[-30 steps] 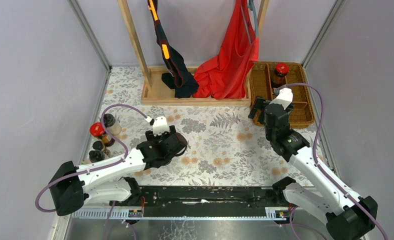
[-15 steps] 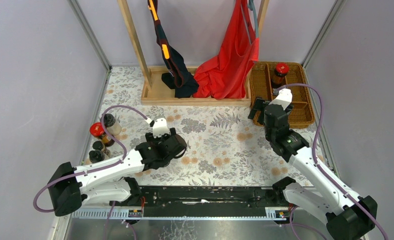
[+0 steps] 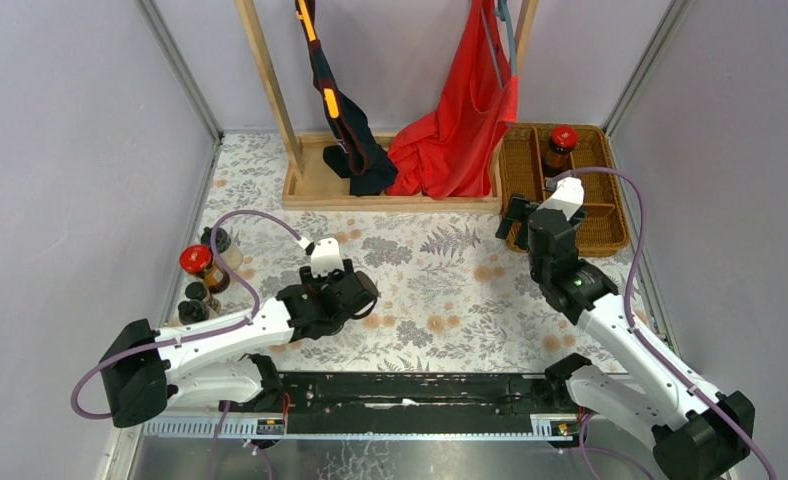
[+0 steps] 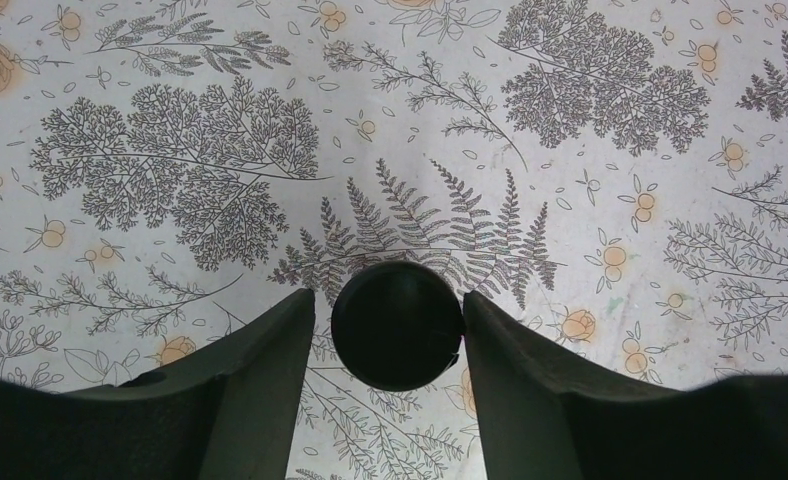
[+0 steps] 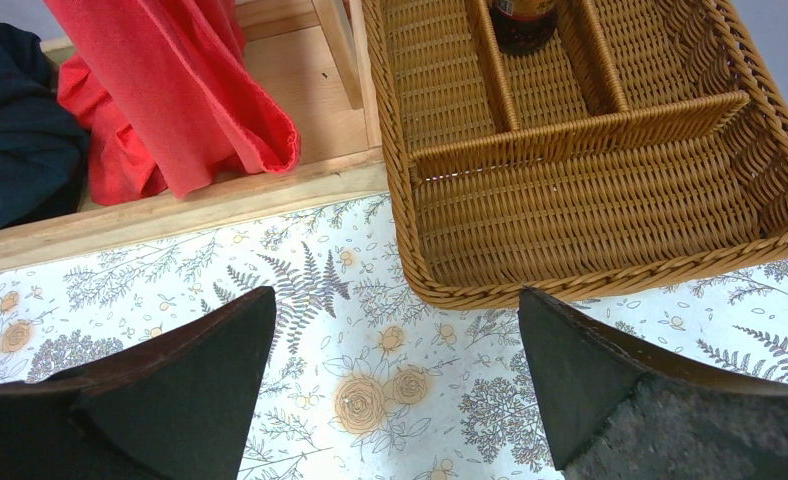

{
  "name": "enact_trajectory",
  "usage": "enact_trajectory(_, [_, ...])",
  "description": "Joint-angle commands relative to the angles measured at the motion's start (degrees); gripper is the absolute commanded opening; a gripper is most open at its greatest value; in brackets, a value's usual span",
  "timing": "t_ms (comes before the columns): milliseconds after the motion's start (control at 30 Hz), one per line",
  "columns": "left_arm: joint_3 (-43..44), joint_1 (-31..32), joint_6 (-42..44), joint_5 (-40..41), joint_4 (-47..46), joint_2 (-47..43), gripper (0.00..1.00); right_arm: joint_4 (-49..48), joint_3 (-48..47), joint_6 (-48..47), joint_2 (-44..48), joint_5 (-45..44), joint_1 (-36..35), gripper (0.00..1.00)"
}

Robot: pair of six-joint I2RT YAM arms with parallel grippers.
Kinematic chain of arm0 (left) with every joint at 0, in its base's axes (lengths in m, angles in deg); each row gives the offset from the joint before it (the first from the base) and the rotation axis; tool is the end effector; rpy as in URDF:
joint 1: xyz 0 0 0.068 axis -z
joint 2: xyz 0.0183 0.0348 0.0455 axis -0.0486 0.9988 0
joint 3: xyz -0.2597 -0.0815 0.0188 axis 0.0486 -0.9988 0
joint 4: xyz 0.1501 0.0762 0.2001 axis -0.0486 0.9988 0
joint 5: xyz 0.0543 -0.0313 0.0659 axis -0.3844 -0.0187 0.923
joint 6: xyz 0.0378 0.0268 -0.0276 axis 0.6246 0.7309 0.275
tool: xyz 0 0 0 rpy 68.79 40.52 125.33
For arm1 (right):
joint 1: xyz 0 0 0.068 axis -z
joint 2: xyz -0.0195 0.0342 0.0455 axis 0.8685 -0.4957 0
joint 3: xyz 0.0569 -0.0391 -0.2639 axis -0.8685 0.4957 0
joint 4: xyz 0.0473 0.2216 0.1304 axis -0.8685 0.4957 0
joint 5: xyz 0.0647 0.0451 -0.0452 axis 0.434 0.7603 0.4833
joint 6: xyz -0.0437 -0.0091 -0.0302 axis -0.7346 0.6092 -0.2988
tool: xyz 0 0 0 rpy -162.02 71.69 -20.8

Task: Organize the condiment bottles
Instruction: Move the bottle to the center of the board.

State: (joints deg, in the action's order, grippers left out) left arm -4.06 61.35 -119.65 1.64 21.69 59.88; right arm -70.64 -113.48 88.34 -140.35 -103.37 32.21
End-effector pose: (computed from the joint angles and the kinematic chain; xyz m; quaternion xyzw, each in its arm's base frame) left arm 0.1242 -0.1540 0.2127 -0.0705 0.8968 0.0251 0.4361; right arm 0.1915 0.0800 0.3082 0.1352 0.7786 0.0359 0.6117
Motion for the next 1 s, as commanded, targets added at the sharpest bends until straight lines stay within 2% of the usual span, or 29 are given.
enact_trajectory(0, [0.13, 0.52, -1.07, 0.11, -0.58, -0.42, 0.54, -2.78, -0.08, -0.20, 0.68, 0.19, -0.52, 0.97])
enact_trajectory(167, [-0.11, 0.67, -0.96, -0.80, -1.41, 0.62, 0.39, -2.65, 0.01, -0.27, 0.96, 0.04, -0.56, 0.97])
enact_trajectory(233, [-0.16, 0.80, -1.04, -0.86, -1.68, 0.94, 0.37, -2.74, 0.04, -0.26, 1.07, 0.02, -0.56, 0.97])
enact_trajectory(333, [-0.26, 1.00, -0.71, -0.99, -2.18, 1.43, 0.28, -2.71, 0.12, -0.29, 1.10, 0.01, -0.54, 0.97])
enact_trajectory(367, [-0.25, 1.00, -0.70, -0.98, -2.18, 1.55, 0.24, -2.71, 0.10, -0.27, 1.11, 0.01, -0.54, 0.97])
enact_trajectory(467, [-0.10, 1.08, -0.92, -0.78, -2.22, 2.11, 0.02, -2.81, 0.18, -0.22, 0.98, -0.16, -0.56, 0.97])
enact_trajectory(733, [2.17, 1.62, -0.47, 0.15, -2.40, 4.36, 0.00, -2.60, 0.44, 0.06, 0.81, -1.25, -0.54, 0.98])
enact_trajectory(967, [6.97, 2.06, 3.51, 0.89, -5.20, 7.38, 0.00, -2.87, 1.03, 1.62, 0.20, -3.82, -0.50, 0.98])
